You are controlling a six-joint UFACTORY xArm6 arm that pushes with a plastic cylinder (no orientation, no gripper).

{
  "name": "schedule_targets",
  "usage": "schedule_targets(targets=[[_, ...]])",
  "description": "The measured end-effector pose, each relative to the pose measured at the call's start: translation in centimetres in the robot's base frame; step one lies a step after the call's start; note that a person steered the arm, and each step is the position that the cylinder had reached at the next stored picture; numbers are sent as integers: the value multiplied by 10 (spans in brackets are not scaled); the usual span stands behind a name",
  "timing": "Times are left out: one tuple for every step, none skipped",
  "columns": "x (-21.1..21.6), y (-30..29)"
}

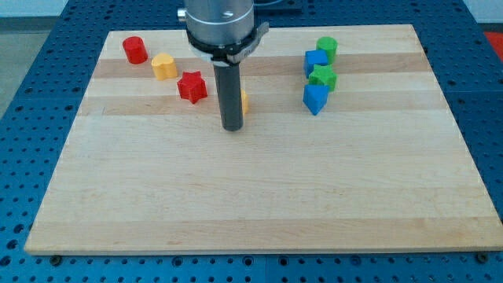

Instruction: Move the blue triangle to the center

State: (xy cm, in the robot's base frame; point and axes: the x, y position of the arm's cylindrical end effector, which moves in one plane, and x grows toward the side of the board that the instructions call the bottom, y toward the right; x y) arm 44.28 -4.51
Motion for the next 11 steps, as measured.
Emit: schedule_targets(targets=[[26, 28], [25, 105], [7, 200], [-53, 247], [-70, 232], [-70, 177], [-69, 155], [-78, 158], [-72, 136], [-40, 110], [-35, 122]])
